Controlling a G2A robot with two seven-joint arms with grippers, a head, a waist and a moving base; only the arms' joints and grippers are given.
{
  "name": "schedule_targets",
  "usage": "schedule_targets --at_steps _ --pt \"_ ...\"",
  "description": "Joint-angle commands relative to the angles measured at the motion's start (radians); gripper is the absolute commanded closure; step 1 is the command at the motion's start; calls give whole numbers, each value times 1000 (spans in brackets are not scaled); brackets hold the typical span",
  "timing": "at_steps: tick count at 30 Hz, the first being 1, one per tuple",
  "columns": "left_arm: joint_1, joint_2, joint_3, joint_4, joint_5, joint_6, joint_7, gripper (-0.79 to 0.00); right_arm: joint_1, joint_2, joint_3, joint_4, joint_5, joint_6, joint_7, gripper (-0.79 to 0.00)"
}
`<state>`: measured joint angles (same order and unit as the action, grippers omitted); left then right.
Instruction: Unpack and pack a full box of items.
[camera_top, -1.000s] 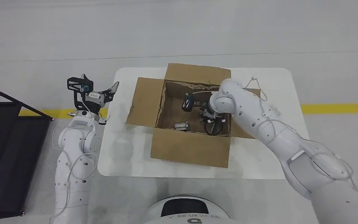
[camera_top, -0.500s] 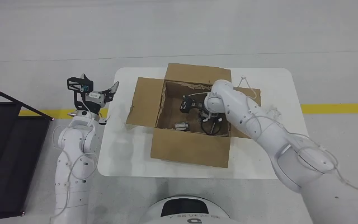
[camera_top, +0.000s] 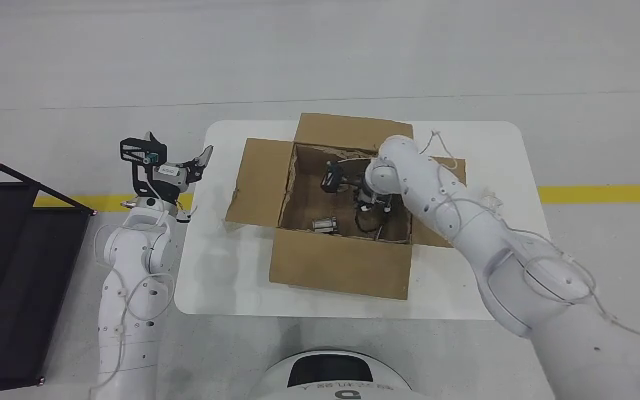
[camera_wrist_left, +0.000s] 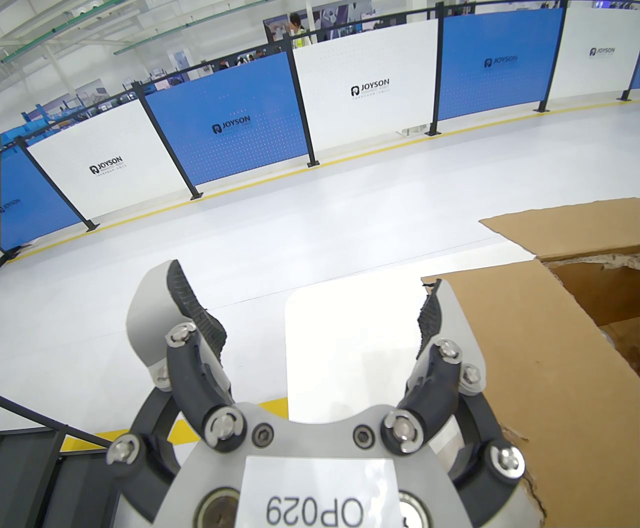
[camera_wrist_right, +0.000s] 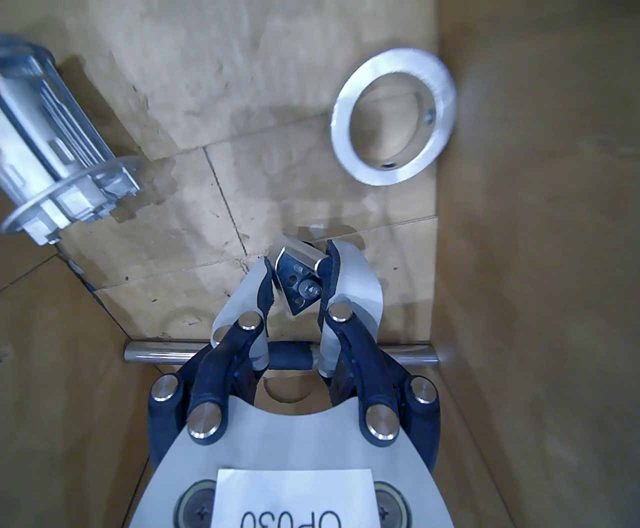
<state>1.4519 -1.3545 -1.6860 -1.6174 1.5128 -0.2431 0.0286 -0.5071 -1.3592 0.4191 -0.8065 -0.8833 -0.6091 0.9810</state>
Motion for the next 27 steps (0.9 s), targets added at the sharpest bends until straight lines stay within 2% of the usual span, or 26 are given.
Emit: schedule_targets --at_steps 1,5,9,14,17,20,23,27 --pt "0 0 0 0 0 0 0 -785 -3 17 23 -29 -5 -9 -12 0" --pt "0 0 0 0 0 0 0 -785 -34 79 106 -183 -32 -9 -28 0" --pt "0 0 0 0 0 0 0 -785 -139 171 250 -464 -79 4 11 0" --pt "0 0 0 0 0 0 0 -785 -396 292 554 -895 -119 6 53 0" --pt "0 0 0 0 0 0 0 -785 -577 343 765 -1086 -114 -15 21 0" --pt "0 0 0 0 0 0 0 -785 -748 374 969 -1196 -102 -24 -59 0" --pt "0 0 0 0 0 0 0 -785 -890 390 1137 -1240 -84 -30 -142 0" --pt "0 0 0 0 0 0 0 -785 -996 397 1248 -1241 -21 -57 -214 0"
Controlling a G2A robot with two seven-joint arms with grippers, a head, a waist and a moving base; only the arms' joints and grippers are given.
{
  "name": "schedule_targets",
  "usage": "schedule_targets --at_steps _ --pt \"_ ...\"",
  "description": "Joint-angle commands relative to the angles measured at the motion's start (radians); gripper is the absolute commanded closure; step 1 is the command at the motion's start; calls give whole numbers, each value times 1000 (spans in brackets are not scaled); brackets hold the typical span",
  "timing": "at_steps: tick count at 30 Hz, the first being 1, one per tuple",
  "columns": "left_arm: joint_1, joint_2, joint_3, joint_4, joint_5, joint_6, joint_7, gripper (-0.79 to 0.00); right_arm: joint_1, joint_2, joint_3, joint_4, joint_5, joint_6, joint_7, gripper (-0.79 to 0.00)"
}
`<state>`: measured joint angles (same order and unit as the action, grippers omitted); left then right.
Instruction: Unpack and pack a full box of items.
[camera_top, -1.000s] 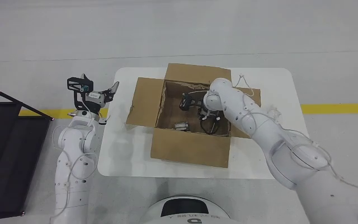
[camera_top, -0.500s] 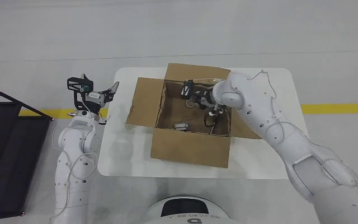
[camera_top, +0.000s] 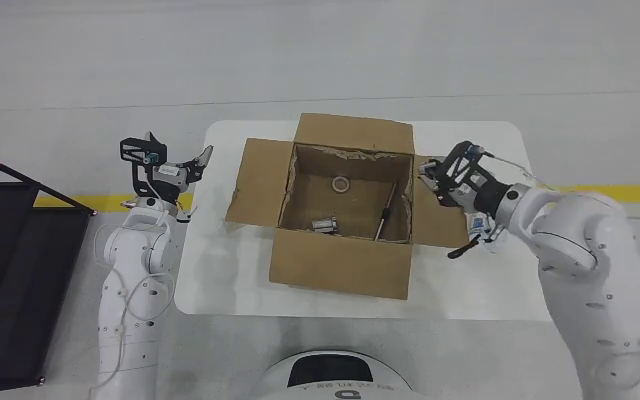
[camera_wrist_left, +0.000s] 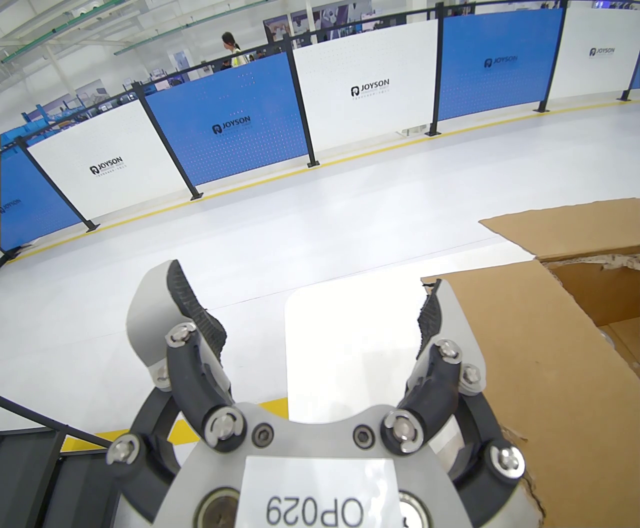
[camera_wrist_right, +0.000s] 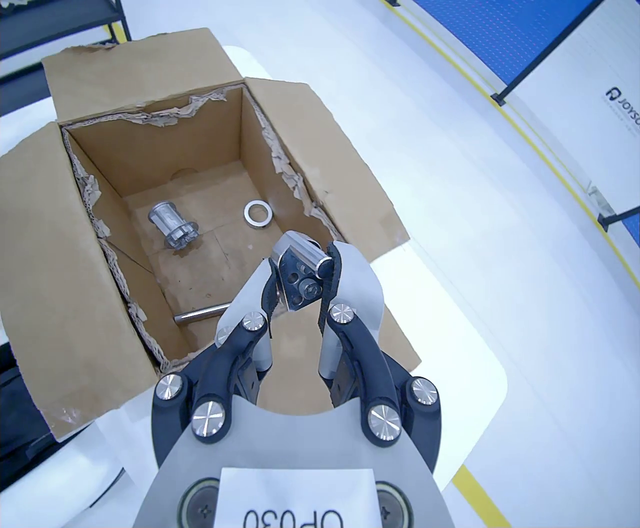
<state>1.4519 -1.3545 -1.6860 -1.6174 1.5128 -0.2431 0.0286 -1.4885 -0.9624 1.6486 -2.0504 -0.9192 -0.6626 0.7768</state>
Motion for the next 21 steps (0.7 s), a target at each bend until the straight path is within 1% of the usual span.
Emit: schedule_targets --at_steps 1,8,11,13,16,19,21 --pt "0 0 0 0 0 0 0 -785 -15 0 18 3 15 -4 -9 0" --pt "0 0 0 0 0 0 0 -785 -15 0 18 3 15 -4 -9 0" --pt "0 0 0 0 0 0 0 -785 -33 1 20 4 15 -12 -41 0" --pt "0 0 0 0 0 0 0 -785 -65 5 77 30 33 -23 -62 0" --pt "0 0 0 0 0 0 0 -785 -162 12 216 62 72 -70 -92 0" --pt "0 0 0 0 0 0 0 -785 -289 15 355 88 120 -171 -131 0" --pt "0 0 0 0 0 0 0 -785 -363 16 422 87 92 -258 -139 0"
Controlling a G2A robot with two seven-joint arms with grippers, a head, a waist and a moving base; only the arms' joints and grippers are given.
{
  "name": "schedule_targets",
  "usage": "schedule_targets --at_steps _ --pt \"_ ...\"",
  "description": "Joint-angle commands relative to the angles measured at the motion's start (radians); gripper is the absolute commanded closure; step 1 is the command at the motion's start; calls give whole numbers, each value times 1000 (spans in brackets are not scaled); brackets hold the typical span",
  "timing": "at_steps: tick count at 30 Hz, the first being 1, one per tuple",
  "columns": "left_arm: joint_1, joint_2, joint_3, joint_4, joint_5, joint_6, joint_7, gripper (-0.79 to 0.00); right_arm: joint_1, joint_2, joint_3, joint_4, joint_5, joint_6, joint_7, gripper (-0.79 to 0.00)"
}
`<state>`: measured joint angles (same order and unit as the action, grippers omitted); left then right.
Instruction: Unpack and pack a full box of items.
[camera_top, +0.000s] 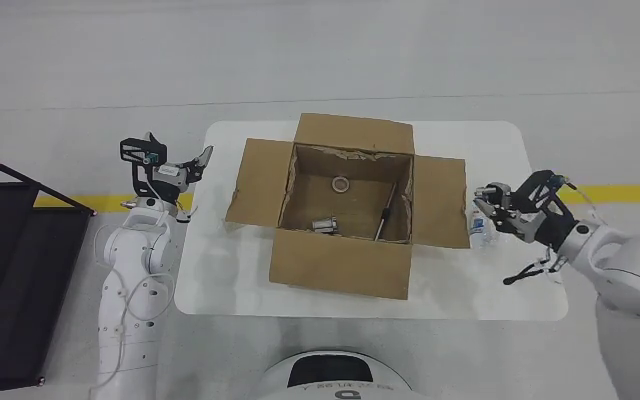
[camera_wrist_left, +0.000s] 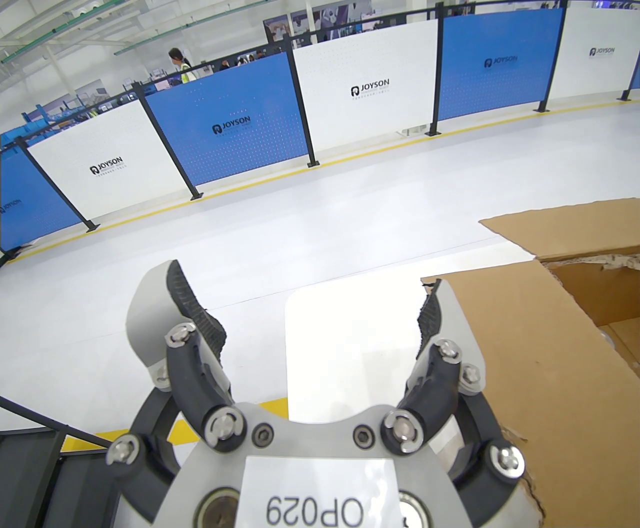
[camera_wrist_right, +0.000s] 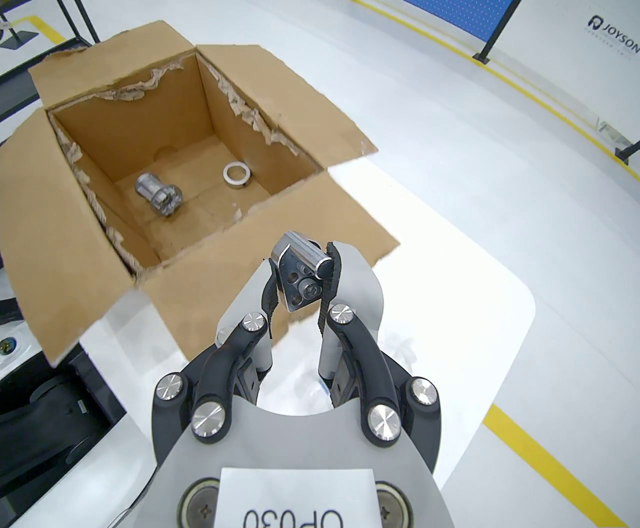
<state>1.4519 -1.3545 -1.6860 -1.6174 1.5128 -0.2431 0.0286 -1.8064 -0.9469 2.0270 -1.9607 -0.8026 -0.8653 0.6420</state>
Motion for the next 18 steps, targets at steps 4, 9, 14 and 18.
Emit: schedule_targets --at_steps 4,9,14,18 --pt "0 0 0 0 0 0 0 -785 -121 0 83 58 -95 -147 -53 0" --pt "0 0 0 0 0 0 0 -785 -142 6 8 61 -195 -146 -41 0" --pt "0 0 0 0 0 0 0 -785 -71 11 -132 118 -274 -85 42 0" --pt "0 0 0 0 0 0 0 -785 5 13 -220 156 -279 -38 106 0"
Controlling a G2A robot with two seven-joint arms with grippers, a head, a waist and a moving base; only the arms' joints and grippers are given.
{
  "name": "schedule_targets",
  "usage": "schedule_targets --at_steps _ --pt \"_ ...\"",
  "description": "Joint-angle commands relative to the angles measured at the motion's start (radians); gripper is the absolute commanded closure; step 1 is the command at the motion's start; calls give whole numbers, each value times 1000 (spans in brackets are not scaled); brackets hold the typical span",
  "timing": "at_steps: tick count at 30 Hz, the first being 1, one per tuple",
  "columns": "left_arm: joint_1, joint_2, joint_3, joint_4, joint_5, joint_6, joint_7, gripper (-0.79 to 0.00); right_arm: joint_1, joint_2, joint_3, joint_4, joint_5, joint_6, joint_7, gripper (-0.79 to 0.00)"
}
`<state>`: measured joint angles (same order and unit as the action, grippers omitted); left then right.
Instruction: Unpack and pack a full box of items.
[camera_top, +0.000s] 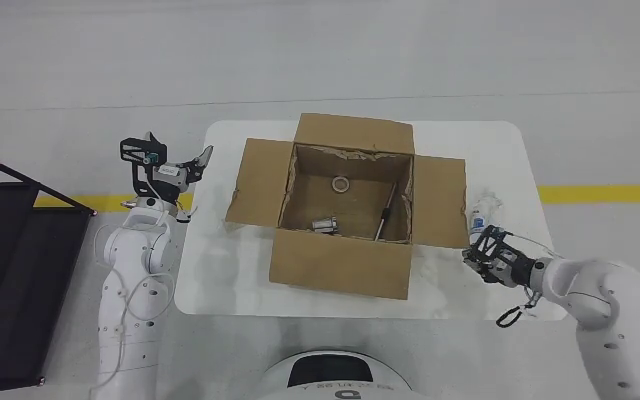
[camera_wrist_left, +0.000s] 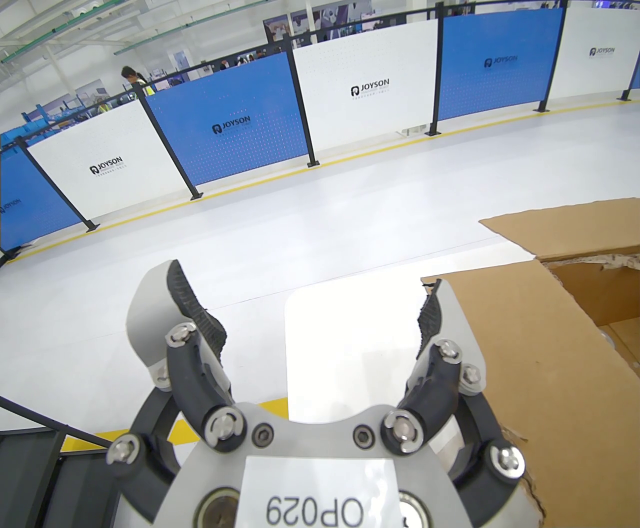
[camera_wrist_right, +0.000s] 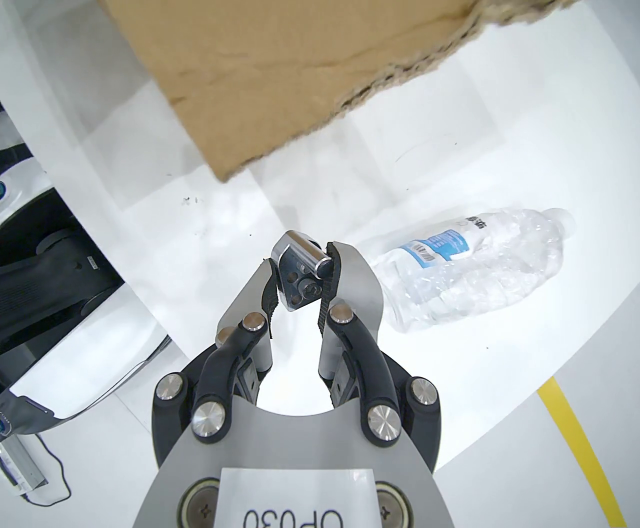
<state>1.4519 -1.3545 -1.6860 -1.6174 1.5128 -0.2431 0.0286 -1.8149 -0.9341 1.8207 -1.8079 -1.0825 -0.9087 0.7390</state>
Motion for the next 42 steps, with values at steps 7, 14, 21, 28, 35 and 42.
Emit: schedule_targets --at_steps 7,14,21,28,35,42 --pt "0 0 0 0 0 0 0 -785 127 3 -105 105 33 51 53 0" --pt "0 0 0 0 0 0 0 -785 216 12 -114 249 66 72 72 0" --pt "0 0 0 0 0 0 0 -785 268 21 -92 367 81 123 82 0" --pt "0 0 0 0 0 0 0 -785 281 28 -98 393 75 143 88 0" --pt "0 0 0 0 0 0 0 -785 274 27 -163 332 57 151 114 0" --pt "0 0 0 0 0 0 0 -785 302 29 -206 337 48 186 152 -160"
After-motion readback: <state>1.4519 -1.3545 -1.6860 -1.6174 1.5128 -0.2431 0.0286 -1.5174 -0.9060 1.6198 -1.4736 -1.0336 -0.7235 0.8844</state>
